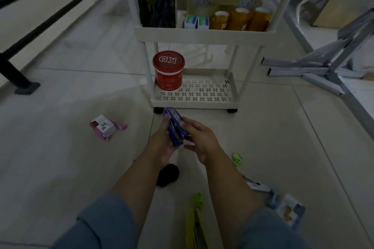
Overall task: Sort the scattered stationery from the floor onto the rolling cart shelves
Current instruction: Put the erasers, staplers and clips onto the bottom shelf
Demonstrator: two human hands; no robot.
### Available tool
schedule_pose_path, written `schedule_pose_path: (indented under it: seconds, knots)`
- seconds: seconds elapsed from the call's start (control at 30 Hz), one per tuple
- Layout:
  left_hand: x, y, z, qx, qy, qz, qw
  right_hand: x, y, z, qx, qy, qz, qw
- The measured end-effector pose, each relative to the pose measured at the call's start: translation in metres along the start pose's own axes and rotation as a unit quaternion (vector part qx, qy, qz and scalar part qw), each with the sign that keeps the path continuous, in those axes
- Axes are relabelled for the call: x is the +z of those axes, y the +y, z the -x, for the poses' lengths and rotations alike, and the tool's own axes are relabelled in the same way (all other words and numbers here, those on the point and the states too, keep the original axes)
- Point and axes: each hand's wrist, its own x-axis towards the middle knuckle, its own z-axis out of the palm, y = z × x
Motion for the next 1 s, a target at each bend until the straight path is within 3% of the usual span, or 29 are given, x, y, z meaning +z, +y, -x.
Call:
schedule_pose_path:
  seconds: [0.1, 0.3, 0.47, 0.53, 0.63, 0.67, 0.8, 0.9, 1.0]
  knots:
    - [0.006, 0.014, -0.019, 0.015, -0.023, -0.043, 0.999, -0.008, -0.005, -0.014, -0.017, -0.012, -0.03, 0.999]
    - [0.002, 0.014, -0.044, 0.021, -0.051, -0.087, 0.995, -0.017, -0.008, -0.028, -0.053, 0.04, -0.009, 0.998]
    - [0.013, 0.007, -0.045, -0.033, -0.162, -0.062, 0.984, -0.027, -0.008, -0.017, 0.043, -0.001, -0.118, 0.992]
    - [0.018, 0.007, -0.048, -0.039, -0.153, -0.033, 0.987, -0.028, -0.009, -0.018, 0.049, 0.004, -0.024, 0.999]
    - [0.022, 0.013, -0.055, 0.004, -0.091, -0.072, 0.993, -0.033, -0.014, -0.024, -0.052, 0.098, 0.187, 0.976]
    - [0.023, 0.017, -0.059, 0.021, -0.07, -0.101, 0.992, -0.035, -0.016, -0.025, -0.097, 0.112, 0.21, 0.966]
    - [0.031, 0.026, -0.067, 0.041, -0.021, -0.135, 0.99, -0.031, -0.023, -0.02, -0.236, 0.036, 0.307, 0.921]
    - [0.049, 0.034, -0.068, 0.054, -0.03, -0.135, 0.989, -0.028, -0.031, -0.025, -0.273, 0.085, 0.366, 0.886]
    - [0.061, 0.044, -0.077, 0.12, -0.079, -0.158, 0.977, -0.032, -0.049, -0.041, -0.27, 0.157, 0.324, 0.893]
